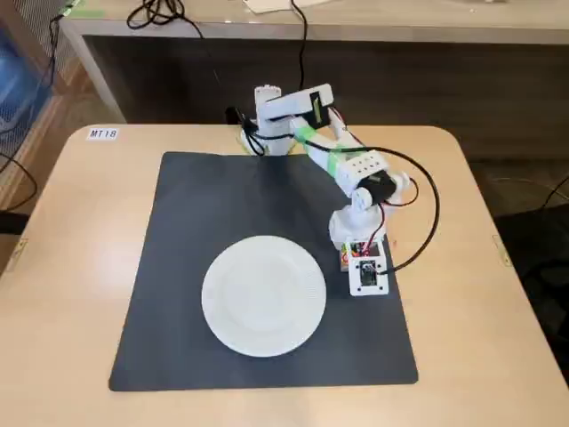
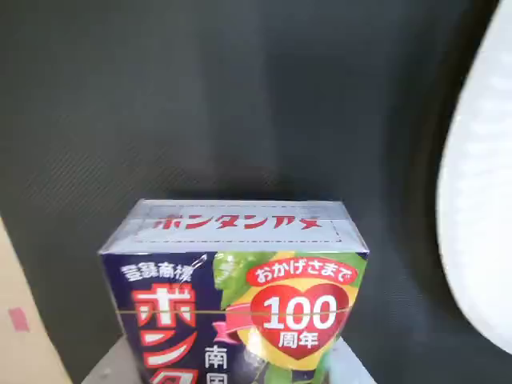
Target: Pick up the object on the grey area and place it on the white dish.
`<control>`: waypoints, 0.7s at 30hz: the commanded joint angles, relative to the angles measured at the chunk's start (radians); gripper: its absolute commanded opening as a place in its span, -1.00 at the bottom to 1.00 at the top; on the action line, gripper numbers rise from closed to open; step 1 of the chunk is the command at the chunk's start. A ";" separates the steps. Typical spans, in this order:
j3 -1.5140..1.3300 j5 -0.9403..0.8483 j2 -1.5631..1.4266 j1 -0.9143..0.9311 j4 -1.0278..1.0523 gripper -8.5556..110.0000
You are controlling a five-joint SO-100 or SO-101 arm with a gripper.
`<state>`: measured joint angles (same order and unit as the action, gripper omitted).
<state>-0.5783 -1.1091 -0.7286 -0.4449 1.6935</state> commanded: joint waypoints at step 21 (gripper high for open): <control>0.018 0.025 -0.201 0.247 0.005 -0.54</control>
<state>-0.5783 -1.0922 -0.8391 -0.2454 1.6950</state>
